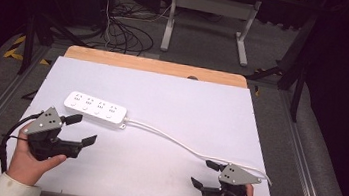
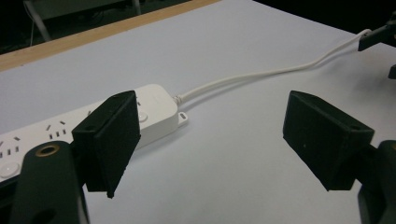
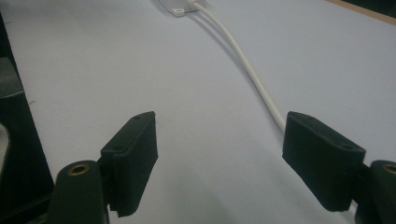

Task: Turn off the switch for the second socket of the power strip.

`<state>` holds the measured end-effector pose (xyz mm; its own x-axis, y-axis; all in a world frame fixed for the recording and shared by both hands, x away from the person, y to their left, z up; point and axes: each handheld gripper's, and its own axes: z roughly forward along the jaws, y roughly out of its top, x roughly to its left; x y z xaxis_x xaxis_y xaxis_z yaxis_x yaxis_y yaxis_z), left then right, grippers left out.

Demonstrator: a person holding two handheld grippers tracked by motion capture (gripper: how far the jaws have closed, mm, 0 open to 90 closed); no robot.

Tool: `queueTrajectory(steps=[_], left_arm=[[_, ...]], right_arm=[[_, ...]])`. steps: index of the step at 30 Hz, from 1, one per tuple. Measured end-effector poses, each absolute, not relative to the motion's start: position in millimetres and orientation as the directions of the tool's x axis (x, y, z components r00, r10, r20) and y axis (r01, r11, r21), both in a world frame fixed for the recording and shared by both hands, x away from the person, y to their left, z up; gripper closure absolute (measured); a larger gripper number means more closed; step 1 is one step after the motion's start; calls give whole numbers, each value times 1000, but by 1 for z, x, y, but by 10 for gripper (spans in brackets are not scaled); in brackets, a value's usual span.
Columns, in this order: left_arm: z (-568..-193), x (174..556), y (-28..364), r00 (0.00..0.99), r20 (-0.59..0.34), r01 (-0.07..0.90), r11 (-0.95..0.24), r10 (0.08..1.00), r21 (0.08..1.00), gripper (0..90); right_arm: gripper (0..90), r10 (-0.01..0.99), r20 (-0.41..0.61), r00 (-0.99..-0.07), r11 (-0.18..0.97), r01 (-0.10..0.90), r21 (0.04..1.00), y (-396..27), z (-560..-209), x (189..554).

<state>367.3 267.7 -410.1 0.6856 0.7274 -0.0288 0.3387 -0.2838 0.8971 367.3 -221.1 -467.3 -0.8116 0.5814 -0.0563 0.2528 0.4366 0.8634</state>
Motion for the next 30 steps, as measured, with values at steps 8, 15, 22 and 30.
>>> queueTrajectory(steps=[8, 15, 22, 30], left_arm=[[-431, 354, 276, 701, 9, 307, -312, 713, 899, 185], [-451, 341, 280, 704, -20, 312, -285, 709, 906, 185], [-472, 337, 281, 699, -33, 334, -286, 714, 898, 180], [-476, 340, 281, 683, -104, 380, -230, 723, 896, 178]], right_arm=[[264, 585, -57, -809, 435, 253, 864, -221, -467, 367], [264, 584, -60, -810, 437, 251, 864, -222, -467, 367], [264, 581, -60, -811, 437, 249, 864, -222, -467, 366], [264, 580, -60, -812, 437, 248, 865, -222, -467, 366]])
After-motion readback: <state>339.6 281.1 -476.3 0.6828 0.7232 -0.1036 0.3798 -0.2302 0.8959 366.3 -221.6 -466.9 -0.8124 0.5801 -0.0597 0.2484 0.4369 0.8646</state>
